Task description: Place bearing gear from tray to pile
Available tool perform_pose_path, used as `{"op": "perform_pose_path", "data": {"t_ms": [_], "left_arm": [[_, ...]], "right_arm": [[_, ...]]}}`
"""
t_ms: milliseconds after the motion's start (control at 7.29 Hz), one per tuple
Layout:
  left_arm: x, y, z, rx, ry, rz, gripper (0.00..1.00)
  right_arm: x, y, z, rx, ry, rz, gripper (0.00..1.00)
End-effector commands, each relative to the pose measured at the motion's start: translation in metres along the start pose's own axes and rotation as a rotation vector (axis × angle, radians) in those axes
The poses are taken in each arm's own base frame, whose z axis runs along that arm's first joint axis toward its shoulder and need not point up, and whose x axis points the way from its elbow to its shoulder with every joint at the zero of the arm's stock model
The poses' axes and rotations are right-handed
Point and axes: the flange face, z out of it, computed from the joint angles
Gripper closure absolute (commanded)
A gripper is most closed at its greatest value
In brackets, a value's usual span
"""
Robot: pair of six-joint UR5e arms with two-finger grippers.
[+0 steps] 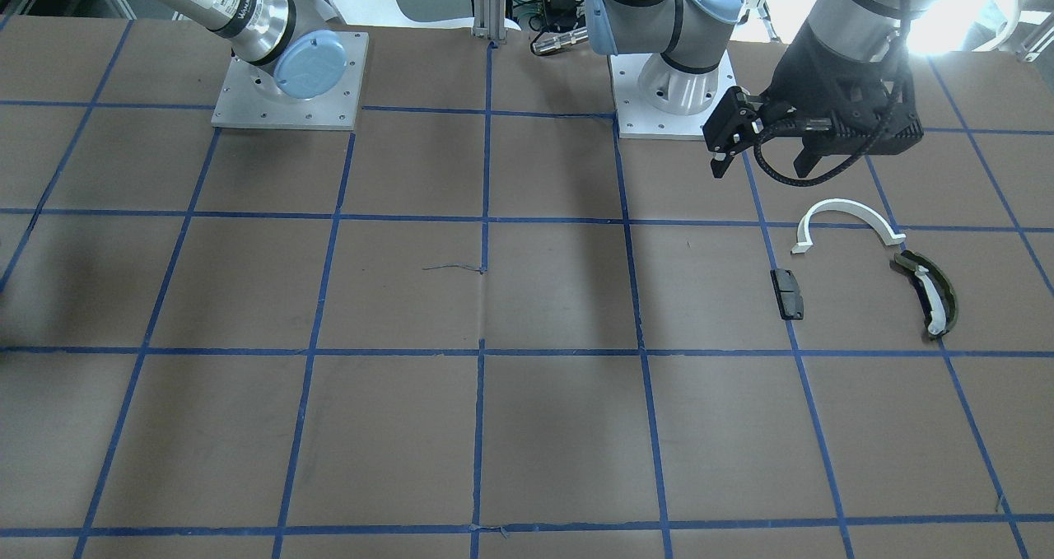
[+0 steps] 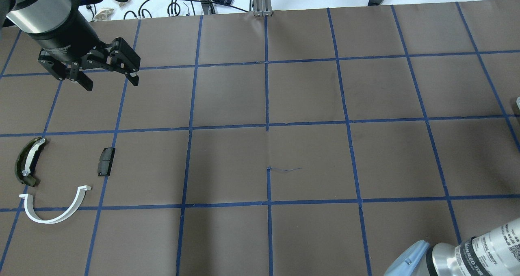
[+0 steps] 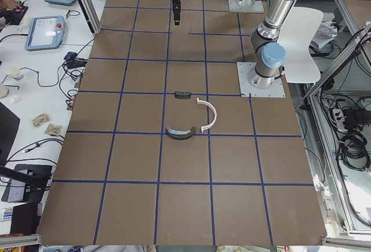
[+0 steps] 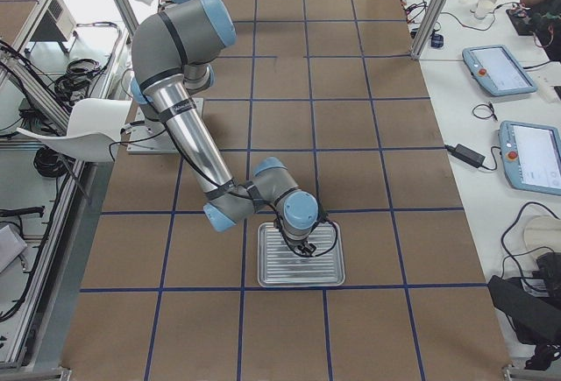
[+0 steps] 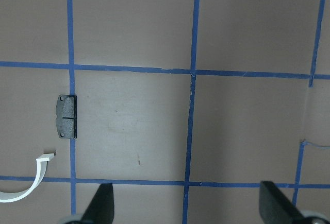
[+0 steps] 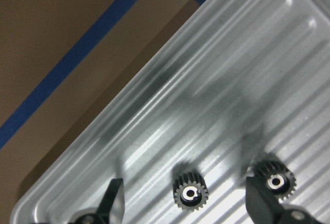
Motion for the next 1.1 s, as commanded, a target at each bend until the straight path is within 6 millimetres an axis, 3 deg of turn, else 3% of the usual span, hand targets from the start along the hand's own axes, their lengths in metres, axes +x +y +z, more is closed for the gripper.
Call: {"op": "perform_pose_path", "data": {"t_ms": [0,137,274,549,686,823,960], "left_arm": [[0.000,0.000,0.000,-0.001,0.001,0.000,0.00],[0.000,0.000,0.000,-0.001,0.001,0.000,0.00],[0.000,0.000,0.000,-0.001,0.001,0.000,0.00],[0.000,0.000,0.000,-0.001,0.003,0.000,0.00],[0.000,0.000,0.000,-0.001,0.003,0.000,0.00],[0.000,0.000,0.000,-0.001,0.001,0.000,0.00],[0.000,0.000,0.000,-0.001,0.001,0.000,0.00]], "right_arm": [[-0.002,0.000,0.004,0.002,-0.006,0.008,0.47],[-0.002,0.000,0.003,0.000,-0.003,0.009,0.69],[-0.002,0.000,0.001,-0.002,-0.002,0.009,0.82],[-0.002,0.001,-0.011,-0.018,0.008,0.018,0.90],[-0.006,-0.002,-0.023,-0.020,0.018,0.029,0.92],[-0.010,-0.013,-0.049,-0.009,0.055,0.075,0.92],[-0.017,-0.054,-0.077,0.024,0.090,0.056,0.92]]}}
